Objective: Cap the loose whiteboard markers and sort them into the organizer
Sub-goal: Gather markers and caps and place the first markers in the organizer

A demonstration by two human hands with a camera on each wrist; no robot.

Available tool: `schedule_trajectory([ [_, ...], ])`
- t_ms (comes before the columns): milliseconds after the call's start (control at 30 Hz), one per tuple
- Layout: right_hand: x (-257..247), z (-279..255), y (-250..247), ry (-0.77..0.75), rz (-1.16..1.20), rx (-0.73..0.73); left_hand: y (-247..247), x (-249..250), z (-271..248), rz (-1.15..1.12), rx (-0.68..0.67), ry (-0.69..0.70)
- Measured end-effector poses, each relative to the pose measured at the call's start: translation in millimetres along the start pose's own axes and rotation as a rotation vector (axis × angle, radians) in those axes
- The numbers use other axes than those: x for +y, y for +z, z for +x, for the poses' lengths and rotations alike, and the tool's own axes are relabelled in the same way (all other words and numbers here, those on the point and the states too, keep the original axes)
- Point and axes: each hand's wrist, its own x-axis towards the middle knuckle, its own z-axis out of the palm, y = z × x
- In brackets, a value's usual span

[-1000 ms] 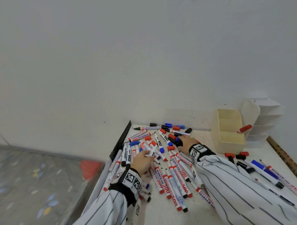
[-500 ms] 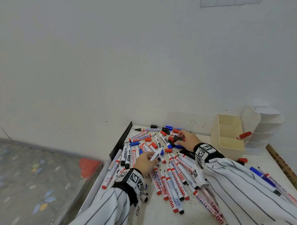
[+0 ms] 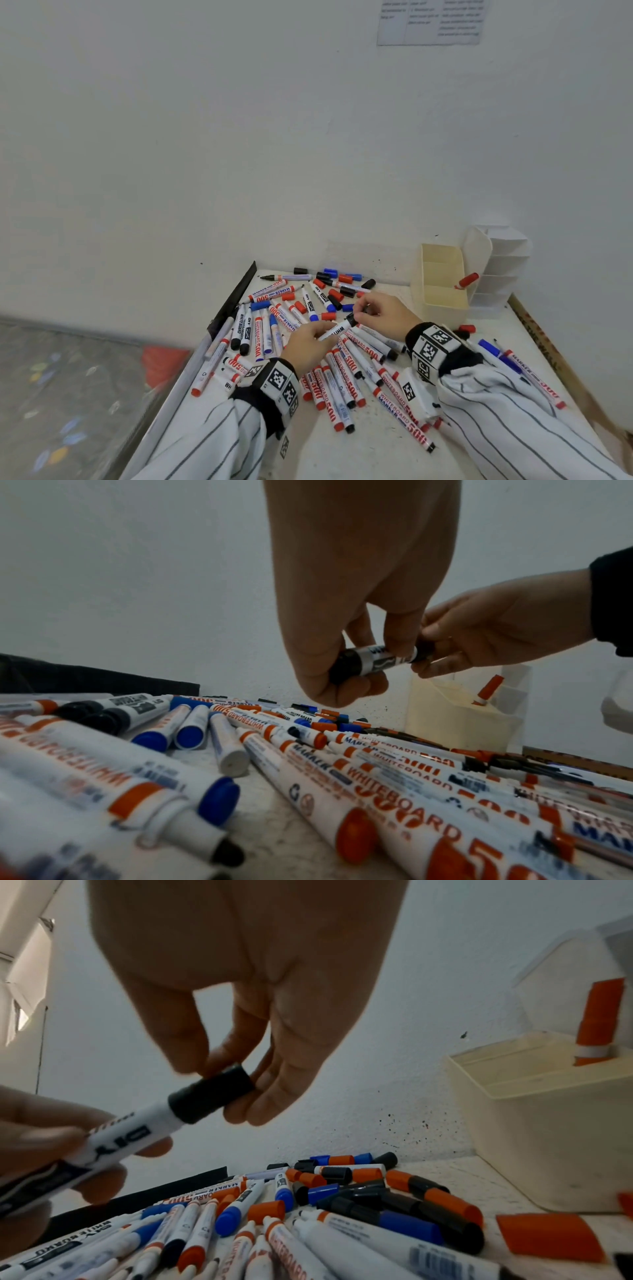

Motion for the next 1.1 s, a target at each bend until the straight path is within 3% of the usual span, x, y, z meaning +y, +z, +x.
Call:
schedule_trajectory([
  [133,4.8,-14.5,2.0,0.028,0.128,0.057,6.9,5.1,-5.9,-0.013,0.001,0.027],
  [333,7.4,-33.5,-3.6,0.051,0.045,0.037,15.5,3.9,-12.3,0.120,0.013,0.118],
  [800,29.2,-58.7,-6.6,0.067,0.225,0.150,43.4,23.4,-19.8,0.108,0.024,0.194],
  [1100,30.8,-56.1,-9.7,0.255,0.167,0.229,60.0,35.4,-19.8,0.115,0.015,0.251],
])
